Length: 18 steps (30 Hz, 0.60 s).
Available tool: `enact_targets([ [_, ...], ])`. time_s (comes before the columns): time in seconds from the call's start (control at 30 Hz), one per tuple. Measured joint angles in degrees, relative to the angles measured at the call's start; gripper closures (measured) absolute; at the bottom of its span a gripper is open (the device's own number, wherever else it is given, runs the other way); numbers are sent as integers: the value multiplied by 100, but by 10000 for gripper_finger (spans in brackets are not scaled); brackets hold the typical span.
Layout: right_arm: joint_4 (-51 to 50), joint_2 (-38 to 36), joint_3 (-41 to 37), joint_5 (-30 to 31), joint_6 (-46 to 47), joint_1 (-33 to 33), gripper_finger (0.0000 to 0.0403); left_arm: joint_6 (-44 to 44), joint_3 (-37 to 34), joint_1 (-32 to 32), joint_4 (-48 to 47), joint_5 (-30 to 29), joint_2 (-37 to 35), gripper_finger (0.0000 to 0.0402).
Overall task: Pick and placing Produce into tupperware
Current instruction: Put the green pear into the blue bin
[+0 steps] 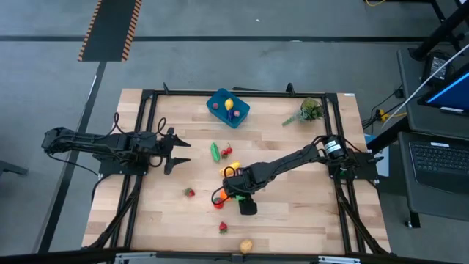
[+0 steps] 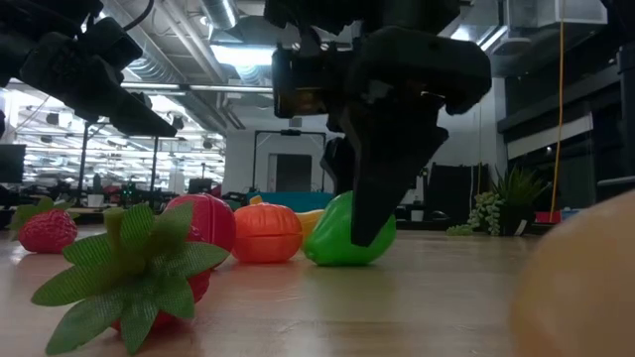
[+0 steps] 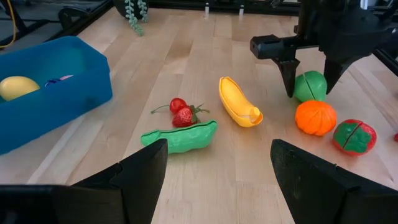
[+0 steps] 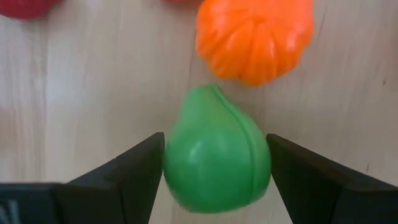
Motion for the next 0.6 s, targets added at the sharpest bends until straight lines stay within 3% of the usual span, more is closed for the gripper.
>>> enact_targets([
  [0.6,133,151,9,24,7,-2,125,24,0,0,-1,0,0,123],
])
